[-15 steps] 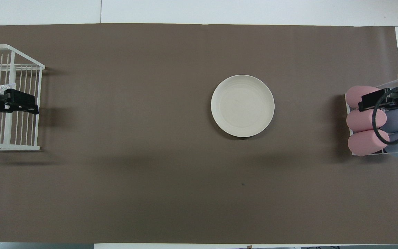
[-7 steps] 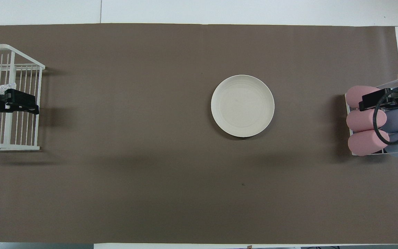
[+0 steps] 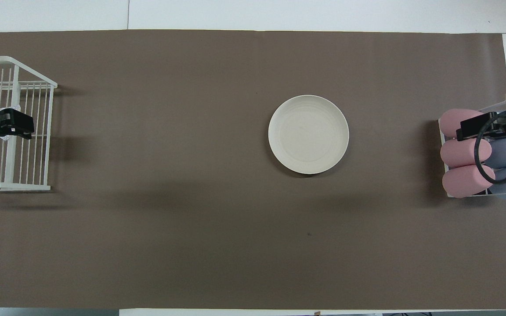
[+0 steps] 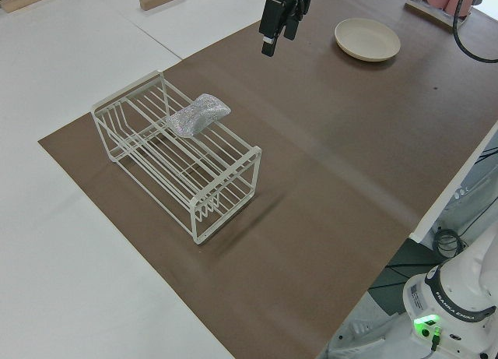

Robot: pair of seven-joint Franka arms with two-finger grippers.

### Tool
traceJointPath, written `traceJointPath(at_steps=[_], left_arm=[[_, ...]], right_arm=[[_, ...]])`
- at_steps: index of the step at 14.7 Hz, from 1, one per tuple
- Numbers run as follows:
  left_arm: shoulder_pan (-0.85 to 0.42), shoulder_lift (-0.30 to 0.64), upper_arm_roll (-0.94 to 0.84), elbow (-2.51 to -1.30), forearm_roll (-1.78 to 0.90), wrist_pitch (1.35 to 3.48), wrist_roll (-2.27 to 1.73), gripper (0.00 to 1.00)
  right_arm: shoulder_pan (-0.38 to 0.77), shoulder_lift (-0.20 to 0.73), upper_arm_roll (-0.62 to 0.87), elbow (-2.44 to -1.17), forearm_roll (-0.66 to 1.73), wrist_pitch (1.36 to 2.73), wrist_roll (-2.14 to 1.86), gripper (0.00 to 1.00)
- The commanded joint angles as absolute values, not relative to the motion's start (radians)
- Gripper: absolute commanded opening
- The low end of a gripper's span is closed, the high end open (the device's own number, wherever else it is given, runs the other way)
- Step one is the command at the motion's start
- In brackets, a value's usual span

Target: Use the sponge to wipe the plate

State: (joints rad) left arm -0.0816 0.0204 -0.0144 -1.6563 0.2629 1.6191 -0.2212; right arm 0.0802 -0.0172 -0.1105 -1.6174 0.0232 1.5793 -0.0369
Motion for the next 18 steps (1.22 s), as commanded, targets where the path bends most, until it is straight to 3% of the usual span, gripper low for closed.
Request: traceJointPath(at_steps=[1,10,14,16,17,18], left_arm=[[-0.141,0.125,-0.011,-1.643,0.450,1.646,-0.256,1.00],[-0.161,0.357,-0.011,-1.678,0.915,1.712,-0.429,1.00],[-0.161,0.383,-0.011,-1.677,0.957,1.704,-0.485,0.99],[-0.161,0.383,-0.011,-1.675,0.957,1.704,-0.485,0.80],[-0.160,0.383,-0.011,-1.674,0.957,1.703,-0.483,0.59],[-0.160,0.383,-0.011,-1.672,0.957,1.701,-0.483,0.32]], right_arm=[[0.064,-0.015,-0.110,-1.615,0.014,1.586,-0.005,1.00],[0.066,-0.034,-0.110,-1.658,0.014,1.609,0.524,1.00],[0.081,-0.034,-0.109,-1.655,0.026,1.606,0.817,1.00],[0.081,-0.035,-0.107,-1.654,0.028,1.597,0.941,1.00],[0.080,-0.035,-0.103,-1.655,0.028,1.595,0.990,1.00],[0.080,-0.035,-0.103,-1.655,0.029,1.595,1.026,1.00]])
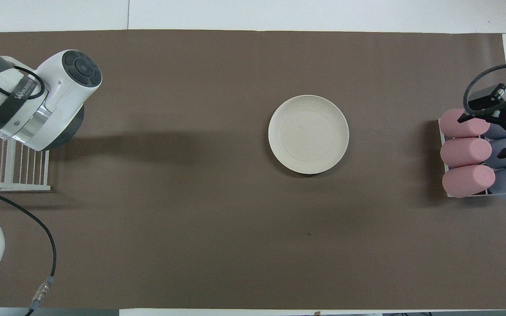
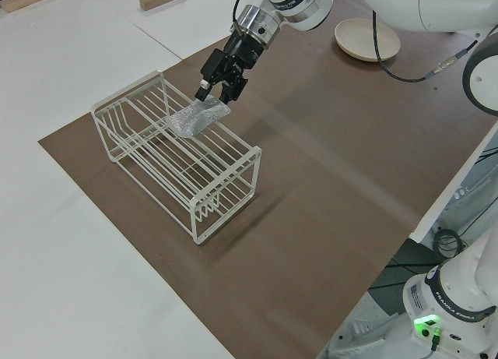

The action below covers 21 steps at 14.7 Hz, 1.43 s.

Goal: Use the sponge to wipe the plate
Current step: 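Grasp the clear sponge in the rack with the left gripper while the right gripper rises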

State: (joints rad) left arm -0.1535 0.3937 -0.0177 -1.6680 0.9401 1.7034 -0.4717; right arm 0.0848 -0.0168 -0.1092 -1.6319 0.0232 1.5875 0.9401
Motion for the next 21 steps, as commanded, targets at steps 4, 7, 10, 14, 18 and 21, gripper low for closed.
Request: traceJointPath(at_steps=[4,7,10,14,18,21], left_arm=[[-0.163,0.387,-0.009,-1.652,0.959,1.695,-0.479,0.00],[-0.161,0.380,-0.009,-1.641,0.957,1.697,-0.476,0.00],[-0.155,0.370,-0.014,-1.557,0.927,1.645,-0.419,0.00],[-0.161,0.370,-0.009,-1.321,0.616,1.462,-0.282,0.00],[-0.157,0.361,-0.005,-1.244,0.342,1.394,-0.284,0.00],[-0.117,0.330,0.017,-1.206,0.047,1.368,-0.290,0.00]], right_arm=[[0.078,-0.037,-0.103,-1.655,0.072,1.577,1.179,1.00],[0.077,-0.037,-0.104,-1.657,0.077,1.551,1.184,1.00],[0.078,-0.041,-0.103,-1.652,0.072,1.534,1.184,1.00],[0.144,-0.038,-0.100,-1.643,0.066,1.537,1.446,1.00],[0.241,-0.017,-0.101,-1.573,0.075,1.491,1.534,1.00],[0.284,-0.012,-0.101,-1.563,0.081,1.491,1.640,1.00]])
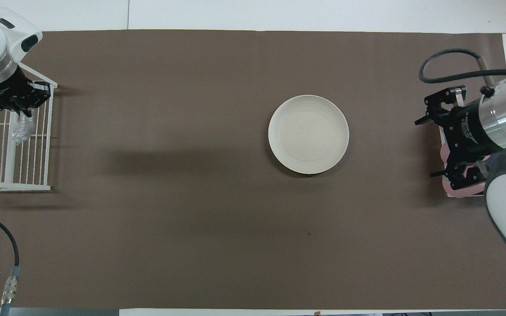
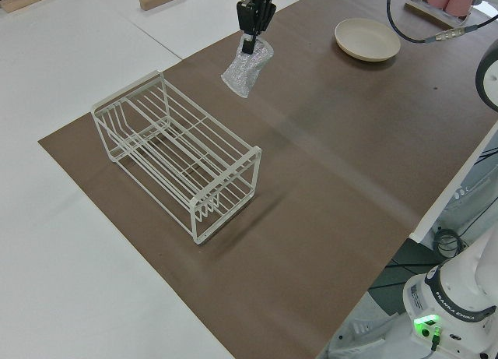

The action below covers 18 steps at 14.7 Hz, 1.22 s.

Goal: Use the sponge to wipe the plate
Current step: 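Grasp the clear sponge in the rack with the left gripper while the right gripper rises, then carry the sponge toward the plate with the left gripper while the right gripper approaches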

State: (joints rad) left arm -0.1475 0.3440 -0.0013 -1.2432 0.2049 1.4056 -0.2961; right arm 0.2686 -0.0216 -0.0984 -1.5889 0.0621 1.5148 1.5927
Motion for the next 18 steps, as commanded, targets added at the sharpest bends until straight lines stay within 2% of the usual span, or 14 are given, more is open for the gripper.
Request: traceJointPath(at_steps=[1,6,9,12,18], left_arm=[[-0.103,0.316,0.031,-1.207,-0.071,1.367,-0.291,0.00],[-0.091,0.270,0.126,-1.247,-0.512,1.384,-0.377,0.00],[-0.095,0.172,0.135,-1.432,-0.696,1.472,-0.379,0.00],[-0.109,0.074,0.126,-1.656,-0.880,1.590,-0.371,0.00],[-0.161,0.046,0.124,-1.851,-1.162,1.652,-0.215,0.00]], right_arm=[[0.288,-0.009,-0.101,-1.546,0.090,1.482,1.640,1.00],[0.288,-0.009,-0.101,-1.537,0.143,1.467,1.641,1.00],[0.337,-0.012,-0.100,-1.543,0.126,1.448,1.649,1.00],[0.331,-0.011,-0.100,-1.543,0.126,1.448,1.643,1.00],[0.344,-0.011,-0.098,-1.539,0.078,1.457,1.675,1.00]])
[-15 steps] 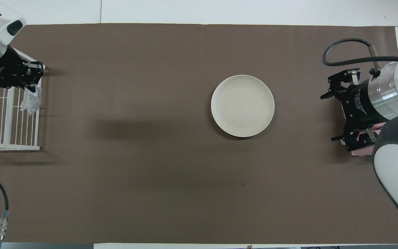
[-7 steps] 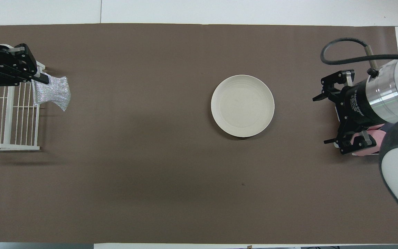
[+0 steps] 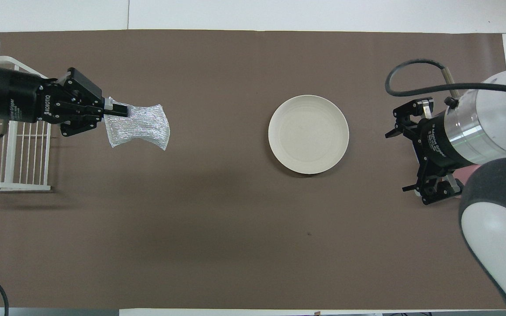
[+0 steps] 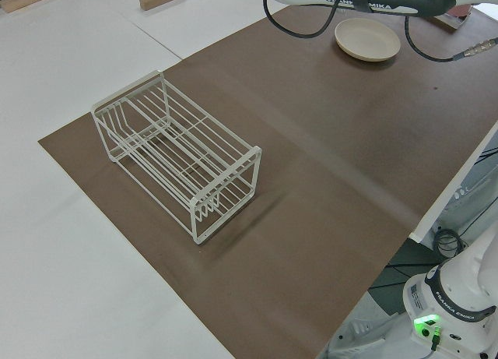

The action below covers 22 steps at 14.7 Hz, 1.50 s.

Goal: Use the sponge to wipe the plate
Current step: 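Carry the sponge toward the plate with the left gripper while the right gripper approaches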

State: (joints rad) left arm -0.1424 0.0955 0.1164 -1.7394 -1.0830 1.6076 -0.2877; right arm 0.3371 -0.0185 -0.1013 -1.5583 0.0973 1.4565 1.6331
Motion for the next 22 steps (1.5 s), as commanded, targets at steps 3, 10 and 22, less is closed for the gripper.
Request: traceJointPath(at_steps=[3,10,22], left_arm=[[-0.210,0.002,0.123,-1.971,-1.288,1.676,-0.082,0.00],[-0.343,-0.101,0.121,-2.210,-1.526,1.824,0.188,0.00],[-0.420,-0.138,0.121,-2.292,-1.626,1.832,0.284,0.00]], right_arm=[[0.409,-0.011,-0.098,-1.551,0.074,1.535,1.765,1.00],[0.609,0.057,-0.100,-1.490,0.043,1.528,1.959,1.00],[0.742,0.092,-0.083,-1.532,0.066,1.695,2.112,1.00]])
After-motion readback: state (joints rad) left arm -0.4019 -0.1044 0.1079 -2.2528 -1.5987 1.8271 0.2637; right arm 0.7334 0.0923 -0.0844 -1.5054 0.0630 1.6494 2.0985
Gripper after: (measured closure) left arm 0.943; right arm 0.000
